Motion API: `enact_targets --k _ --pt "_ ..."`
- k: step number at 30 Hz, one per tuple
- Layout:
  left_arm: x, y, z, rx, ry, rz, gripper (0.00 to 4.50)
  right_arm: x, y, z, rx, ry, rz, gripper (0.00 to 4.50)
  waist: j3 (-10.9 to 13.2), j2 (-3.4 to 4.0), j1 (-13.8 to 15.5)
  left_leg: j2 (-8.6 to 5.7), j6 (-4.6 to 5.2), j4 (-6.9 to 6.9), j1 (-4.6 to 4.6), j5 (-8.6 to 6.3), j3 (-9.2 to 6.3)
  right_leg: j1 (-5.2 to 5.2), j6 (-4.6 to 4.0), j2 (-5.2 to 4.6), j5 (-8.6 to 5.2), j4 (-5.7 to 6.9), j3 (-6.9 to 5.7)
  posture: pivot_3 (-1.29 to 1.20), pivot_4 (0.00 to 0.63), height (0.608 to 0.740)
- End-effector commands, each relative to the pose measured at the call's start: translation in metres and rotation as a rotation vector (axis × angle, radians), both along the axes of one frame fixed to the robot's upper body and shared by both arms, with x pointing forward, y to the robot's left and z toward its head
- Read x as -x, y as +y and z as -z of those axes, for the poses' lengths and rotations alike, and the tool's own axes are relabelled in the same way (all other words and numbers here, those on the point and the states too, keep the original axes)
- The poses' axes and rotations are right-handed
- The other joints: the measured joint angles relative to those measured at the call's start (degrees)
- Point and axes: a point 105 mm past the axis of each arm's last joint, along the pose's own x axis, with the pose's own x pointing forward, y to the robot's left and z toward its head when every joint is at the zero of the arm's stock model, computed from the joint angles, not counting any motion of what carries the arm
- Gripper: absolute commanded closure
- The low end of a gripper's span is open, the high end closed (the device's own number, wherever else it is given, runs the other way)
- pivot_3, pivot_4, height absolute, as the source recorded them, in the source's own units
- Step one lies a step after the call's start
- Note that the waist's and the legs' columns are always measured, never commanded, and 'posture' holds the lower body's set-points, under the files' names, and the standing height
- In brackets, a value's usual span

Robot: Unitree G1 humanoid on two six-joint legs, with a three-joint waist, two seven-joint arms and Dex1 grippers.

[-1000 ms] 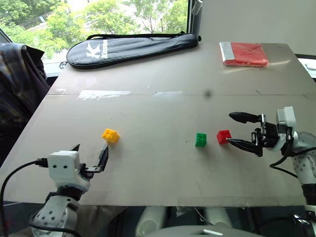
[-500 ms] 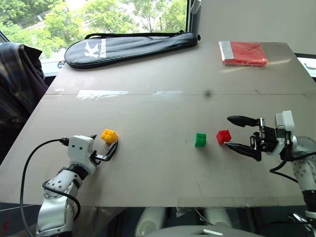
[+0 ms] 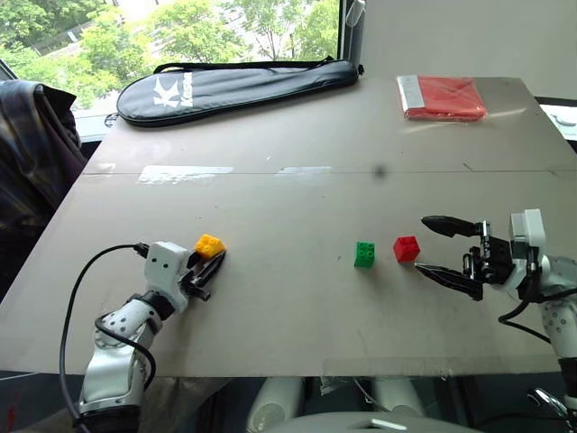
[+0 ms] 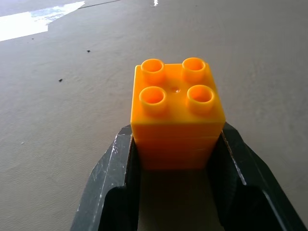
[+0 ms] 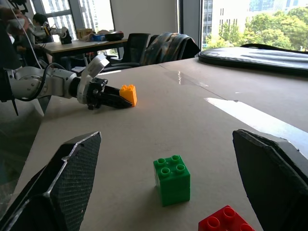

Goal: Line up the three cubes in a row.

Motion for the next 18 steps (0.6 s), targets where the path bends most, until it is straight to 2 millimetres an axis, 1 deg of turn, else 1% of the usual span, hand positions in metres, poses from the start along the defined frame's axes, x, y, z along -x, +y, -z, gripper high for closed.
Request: enact_targets --k 1,3,6,10,13,15,18 --pt "0.004 -0.028 -0.006 -0.026 0.005 0.233 3.20 0.005 -0.005 -0.010 -0.003 -0.052 0.015 0.00 0.00 0.00 0.04 0.00 0.00 0.00 0.00 0.00 0.00 0.00 0.00 0.00 0.00 0.00 0.00 0.00 0.150 0.712" --pt "0.003 -0.042 -0.006 -0.070 0.010 0.368 3.20 0.008 -0.009 -0.006 0.002 -0.046 0.025 0.00 0.00 0.00 0.14 0.00 0.00 0.00 -0.01 0.00 -0.04 0.01 -0.01 -0.01 0.00 0.00 -0.04 0.00 0.150 0.712" --pt "-0.009 -0.063 -0.006 -0.143 -0.008 0.549 3.20 0.017 -0.016 -0.001 -0.011 -0.034 0.025 0.00 0.00 0.03 0.31 -0.03 -0.02 0.01 -0.02 0.02 -0.08 0.01 -0.01 0.00 0.00 0.01 -0.11 0.00 0.150 0.712" --pt "-0.020 -0.079 -0.005 -0.181 -0.026 0.672 3.20 0.024 -0.020 0.004 -0.011 -0.012 0.046 0.00 -0.01 0.05 -0.28 -0.02 -0.07 0.00 0.00 0.05 -0.08 0.01 -0.03 0.02 0.02 0.00 -0.06 0.00 0.150 0.712" --pt "-0.026 -0.109 -0.002 -0.197 -0.019 0.878 3.20 0.034 -0.021 0.008 -0.015 -0.008 0.074 0.00 -0.03 0.08 -0.09 -0.02 -0.25 -0.04 -0.01 0.16 -0.09 -0.02 -0.03 0.03 0.02 0.02 -0.10 0.00 0.150 0.712" --pt "-0.029 -0.119 0.000 -0.201 -0.014 0.943 3.20 0.037 -0.021 0.008 -0.020 -0.010 0.093 0.00 -0.03 0.07 -0.17 -0.03 -0.27 -0.03 -0.03 0.17 -0.10 -0.01 -0.03 0.03 0.02 0.01 -0.12 0.00 0.150 0.712" --pt "-0.036 -0.129 0.004 -0.209 -0.004 0.991 3.20 0.041 -0.019 0.006 -0.029 -0.016 0.119 0.00 -0.03 0.06 -0.27 -0.04 -0.27 -0.02 -0.02 0.17 -0.09 0.00 -0.02 0.03 0.02 0.01 -0.11 0.00 0.150 0.712"
